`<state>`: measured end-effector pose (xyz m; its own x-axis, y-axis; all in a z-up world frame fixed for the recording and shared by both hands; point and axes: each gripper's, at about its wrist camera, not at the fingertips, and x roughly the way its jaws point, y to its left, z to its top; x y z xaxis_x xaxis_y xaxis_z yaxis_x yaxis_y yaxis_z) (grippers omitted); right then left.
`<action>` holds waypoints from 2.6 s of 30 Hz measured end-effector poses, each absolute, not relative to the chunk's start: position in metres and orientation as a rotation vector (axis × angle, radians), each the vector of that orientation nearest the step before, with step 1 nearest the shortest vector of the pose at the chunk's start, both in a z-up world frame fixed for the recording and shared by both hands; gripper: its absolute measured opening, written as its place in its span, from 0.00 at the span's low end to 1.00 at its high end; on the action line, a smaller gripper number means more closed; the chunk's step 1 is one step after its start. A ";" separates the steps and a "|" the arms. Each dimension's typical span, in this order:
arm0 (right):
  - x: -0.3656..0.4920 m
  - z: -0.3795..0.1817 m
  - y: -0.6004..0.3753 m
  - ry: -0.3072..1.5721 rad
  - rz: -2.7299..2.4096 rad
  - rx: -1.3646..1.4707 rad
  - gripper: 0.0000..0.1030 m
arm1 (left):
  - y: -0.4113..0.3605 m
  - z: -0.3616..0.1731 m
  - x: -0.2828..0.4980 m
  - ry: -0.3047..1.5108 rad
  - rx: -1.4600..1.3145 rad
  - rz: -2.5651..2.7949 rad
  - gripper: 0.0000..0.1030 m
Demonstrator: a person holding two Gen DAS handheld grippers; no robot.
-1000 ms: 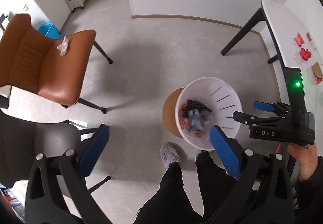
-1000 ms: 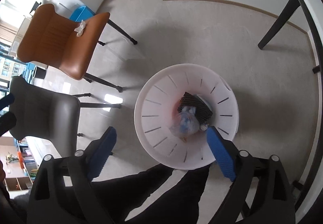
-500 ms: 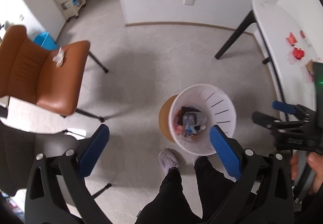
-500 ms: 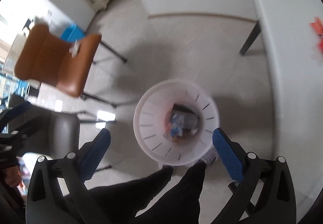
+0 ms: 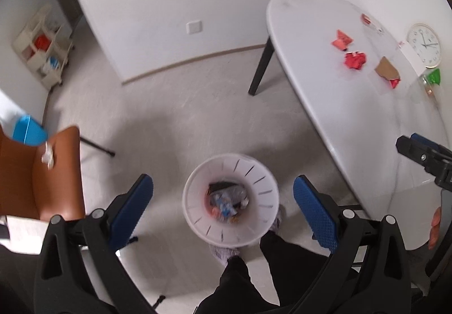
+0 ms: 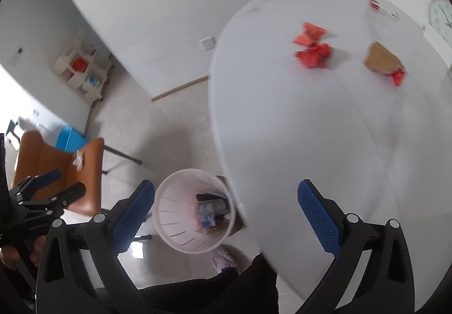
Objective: Collect trash
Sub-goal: 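Move both tools back over the table toward the red paper and cardboard, then grasp the red crumpled paper with the left tool while the right tool grasps the brown cardboard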
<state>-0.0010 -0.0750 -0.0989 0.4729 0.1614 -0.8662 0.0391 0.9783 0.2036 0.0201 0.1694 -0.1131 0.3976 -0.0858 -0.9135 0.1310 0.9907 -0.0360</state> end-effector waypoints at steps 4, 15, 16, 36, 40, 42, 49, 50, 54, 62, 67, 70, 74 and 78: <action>0.005 -0.098 -0.119 1.062 0.026 0.214 0.97 | 0.124 -0.105 0.037 1.131 0.069 -0.220 0.92; 0.033 -0.096 -0.236 1.024 -0.079 0.270 0.97 | -0.051 -0.112 0.122 1.103 0.166 -0.416 0.92; 0.036 -0.097 -0.247 1.023 -0.085 0.276 0.97 | -0.064 -0.115 0.130 1.106 0.166 -0.420 0.92; 0.090 -0.142 -0.404 1.033 -0.136 0.390 0.97 | -0.190 -0.207 0.257 1.239 0.315 -0.350 0.50; 0.096 -0.146 -0.407 1.037 -0.117 0.398 0.97 | -0.183 -0.205 0.256 1.238 0.271 -0.353 0.46; 0.099 -0.147 -0.406 1.039 -0.103 0.392 0.97 | -0.186 -0.206 0.255 1.239 0.262 -0.360 0.45; 0.110 -0.145 -0.398 1.042 -0.100 0.420 0.97 | -0.167 -0.190 0.237 1.228 0.202 -0.356 0.45; 0.111 -0.146 -0.397 1.041 -0.112 0.457 0.97 | -0.163 -0.189 0.236 1.226 0.189 -0.356 0.45; 0.113 -0.151 -0.397 1.004 -0.175 0.654 0.97 | -0.145 -0.177 0.222 1.211 0.169 -0.353 0.45; 0.131 -0.165 -0.392 0.860 -0.437 0.980 0.97 | -0.094 -0.150 0.194 1.178 0.087 -0.359 0.45; 0.156 -0.164 -0.379 0.841 -0.608 0.971 0.97 | -0.067 -0.142 0.183 1.163 0.071 -0.358 0.45; 0.169 -0.166 -0.373 0.843 -0.684 0.954 0.97 | -0.051 -0.137 0.184 1.146 0.075 -0.348 0.45; 0.198 -0.172 -0.366 0.903 -0.738 0.824 0.97 | -0.033 -0.132 0.184 1.127 0.050 -0.346 0.45; 0.205 -0.181 -0.365 0.952 -0.740 0.723 0.97 | -0.021 -0.129 0.185 1.109 0.035 -0.333 0.45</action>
<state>0.2049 -0.3653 -0.1812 0.3853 -0.2281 -0.8941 0.8101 0.5477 0.2094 0.1851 -0.0206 -0.1289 0.4010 -0.2458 -0.8825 0.2808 0.9499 -0.1369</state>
